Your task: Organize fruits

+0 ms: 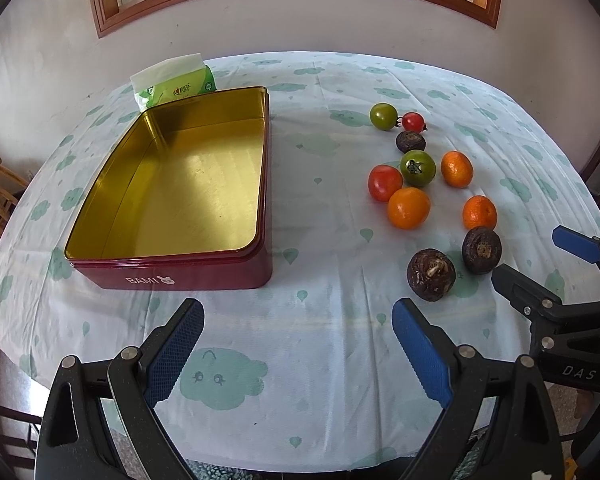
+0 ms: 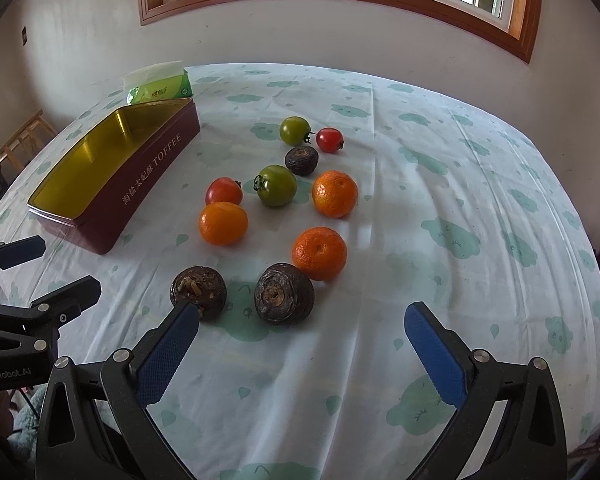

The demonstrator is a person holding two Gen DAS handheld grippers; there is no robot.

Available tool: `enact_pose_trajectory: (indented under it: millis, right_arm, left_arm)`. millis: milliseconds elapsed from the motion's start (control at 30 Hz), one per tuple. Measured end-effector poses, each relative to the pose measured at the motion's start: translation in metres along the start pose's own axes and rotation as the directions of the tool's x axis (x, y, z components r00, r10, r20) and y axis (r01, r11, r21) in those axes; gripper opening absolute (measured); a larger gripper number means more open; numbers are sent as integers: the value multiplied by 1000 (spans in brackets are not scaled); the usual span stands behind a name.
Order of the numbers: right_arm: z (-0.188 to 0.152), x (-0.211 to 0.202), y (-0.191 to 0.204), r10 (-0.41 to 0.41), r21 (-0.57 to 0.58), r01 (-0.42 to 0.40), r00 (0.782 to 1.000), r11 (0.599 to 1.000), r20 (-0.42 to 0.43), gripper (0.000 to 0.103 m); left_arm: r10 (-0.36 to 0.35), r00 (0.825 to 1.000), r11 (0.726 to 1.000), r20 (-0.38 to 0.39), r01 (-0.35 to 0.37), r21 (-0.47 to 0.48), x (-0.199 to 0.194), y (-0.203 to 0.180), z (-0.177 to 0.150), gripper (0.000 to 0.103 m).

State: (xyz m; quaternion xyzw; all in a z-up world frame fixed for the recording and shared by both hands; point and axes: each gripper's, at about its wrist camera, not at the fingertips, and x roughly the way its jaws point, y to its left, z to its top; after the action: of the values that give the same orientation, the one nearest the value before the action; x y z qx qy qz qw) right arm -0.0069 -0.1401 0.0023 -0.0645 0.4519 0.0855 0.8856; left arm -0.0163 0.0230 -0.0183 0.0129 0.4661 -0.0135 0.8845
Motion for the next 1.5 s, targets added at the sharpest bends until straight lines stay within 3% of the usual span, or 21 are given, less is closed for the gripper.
enact_pose_trajectory:
  millis: [600, 1500]
  right_arm:
    - [-4, 8, 3, 40, 2, -40, 999, 999, -31, 84]
    - [-1, 45, 5, 65, 22, -64, 995, 998, -75, 41]
  left_arm:
    - [3, 1000, 1000, -9, -3, -4, 2, 5, -4, 93]
    - [-52, 999, 997, -16, 53, 49, 5, -13, -2, 91]
